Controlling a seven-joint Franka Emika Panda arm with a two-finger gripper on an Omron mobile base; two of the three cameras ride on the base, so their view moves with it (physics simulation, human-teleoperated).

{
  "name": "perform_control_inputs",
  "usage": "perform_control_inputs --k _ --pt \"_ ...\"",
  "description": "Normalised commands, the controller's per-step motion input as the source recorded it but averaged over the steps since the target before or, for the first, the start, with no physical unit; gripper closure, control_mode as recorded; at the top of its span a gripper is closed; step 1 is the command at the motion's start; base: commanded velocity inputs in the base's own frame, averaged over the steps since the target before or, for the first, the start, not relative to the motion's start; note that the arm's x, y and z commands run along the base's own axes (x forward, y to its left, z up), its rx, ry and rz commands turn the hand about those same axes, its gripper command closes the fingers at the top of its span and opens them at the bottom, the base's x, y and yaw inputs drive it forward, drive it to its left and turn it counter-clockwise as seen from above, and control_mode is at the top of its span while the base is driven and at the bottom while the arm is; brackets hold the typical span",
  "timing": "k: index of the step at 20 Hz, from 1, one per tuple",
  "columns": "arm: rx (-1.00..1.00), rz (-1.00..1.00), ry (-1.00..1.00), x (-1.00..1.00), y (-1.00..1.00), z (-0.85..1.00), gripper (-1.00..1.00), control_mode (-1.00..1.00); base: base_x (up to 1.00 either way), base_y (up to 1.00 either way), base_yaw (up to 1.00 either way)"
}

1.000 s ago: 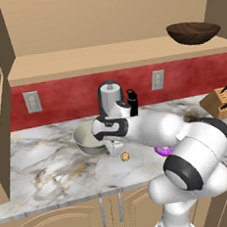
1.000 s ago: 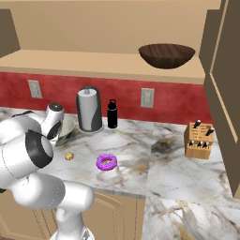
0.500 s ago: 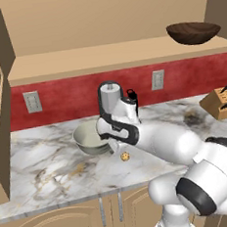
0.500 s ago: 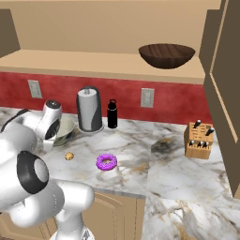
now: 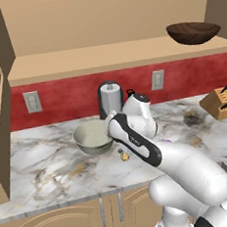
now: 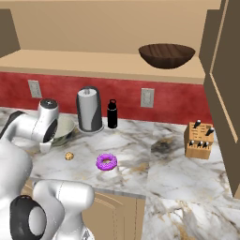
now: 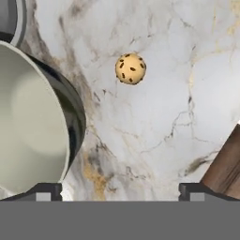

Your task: Pick both bowls and place them on the counter. Then place the donut in one bowl and place the cookie dough ball in the other bowl.

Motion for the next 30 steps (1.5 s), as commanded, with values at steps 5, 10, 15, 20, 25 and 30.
perform_control_inputs --k 5,10,15,20,25,30 --pt "0.00 -0.05 -0.03 -0.49 -0.25 0.41 -1.00 -1.00 0.00 0.00 0.00" --pt "0.00 -0.11 -0.06 -0.47 -0.24 0.47 -1.00 -1.00 0.00 0.00 0.00" --pt "-0.03 -0.10 -0.03 -0.47 -0.28 0.37 -1.00 -1.00 0.00 0.00 0.00" --pt "-0.08 -0.10 -0.02 -0.48 -0.24 0.40 -1.00 -1.00 0.00 0.00 0.00" --pt "-0.10 -0.10 -0.01 -0.44 -0.21 0.42 -1.00 -1.00 0.00 0.00 0.00" --pt "-0.08 -0.07 -0.05 -0.42 -0.25 0.48 -1.00 -1.00 0.00 0.00 0.00"
